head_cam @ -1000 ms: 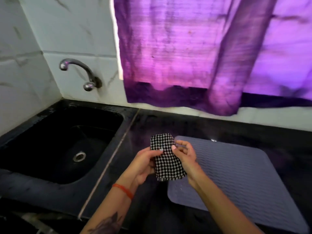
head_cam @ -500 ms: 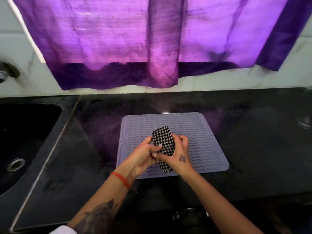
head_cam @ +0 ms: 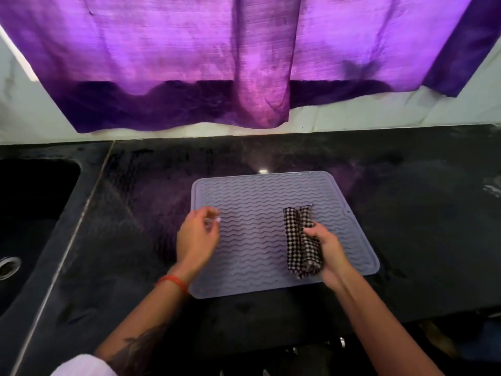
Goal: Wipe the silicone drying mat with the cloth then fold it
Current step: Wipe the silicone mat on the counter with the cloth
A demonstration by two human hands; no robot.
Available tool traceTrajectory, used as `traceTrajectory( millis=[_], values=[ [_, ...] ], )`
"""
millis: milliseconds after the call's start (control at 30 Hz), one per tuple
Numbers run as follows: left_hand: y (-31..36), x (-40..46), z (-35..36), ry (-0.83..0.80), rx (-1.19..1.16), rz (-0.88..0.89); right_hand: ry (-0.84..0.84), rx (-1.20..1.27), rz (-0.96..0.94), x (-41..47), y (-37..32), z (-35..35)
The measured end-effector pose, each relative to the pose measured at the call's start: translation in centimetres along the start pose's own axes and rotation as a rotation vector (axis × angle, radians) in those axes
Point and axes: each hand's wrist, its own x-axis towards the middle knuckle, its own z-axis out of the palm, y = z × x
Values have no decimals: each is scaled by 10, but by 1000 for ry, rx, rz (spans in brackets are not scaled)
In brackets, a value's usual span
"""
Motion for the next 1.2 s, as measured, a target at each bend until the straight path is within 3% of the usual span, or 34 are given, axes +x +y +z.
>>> traceTrajectory(
  millis=[67, 133, 367, 500, 600, 733, 867, 967, 1067, 1133, 1200],
  values=[
    [-29, 10, -8, 28, 210, 106, -74, 123, 61, 2, -8, -6],
    [-52, 20, -10, 17, 385, 142, -122, 94, 24, 2, -15, -7],
    [-85, 37, 0, -49, 603, 198, 336, -444, -161, 50, -32, -44],
    [-85, 34, 2, 11, 640, 228, 617, -1028, -366, 70, -62, -47],
    [-84, 33, 2, 38, 641, 232, 663, -1315, -510, 89, -73, -50],
    [-85, 34, 4, 51, 649, 233, 756, -1728, -494, 108, -54, -46],
    [-88, 37, 7, 72, 653, 215, 737, -1809, -518, 111, -47, -30],
    [-90, 38, 8, 79, 656, 207, 596, -1838, -547, 107, -53, -34],
    [-91, 39, 9, 82, 651, 195, 443, -1565, -521, 108, -83, -45],
    [-91, 39, 9, 79, 643, 187, 496, -1421, -525, 113, -96, -53],
    [-91, 40, 9, 76, 636, 183, 565, -1532, -485, 117, -92, -54]
  ],
)
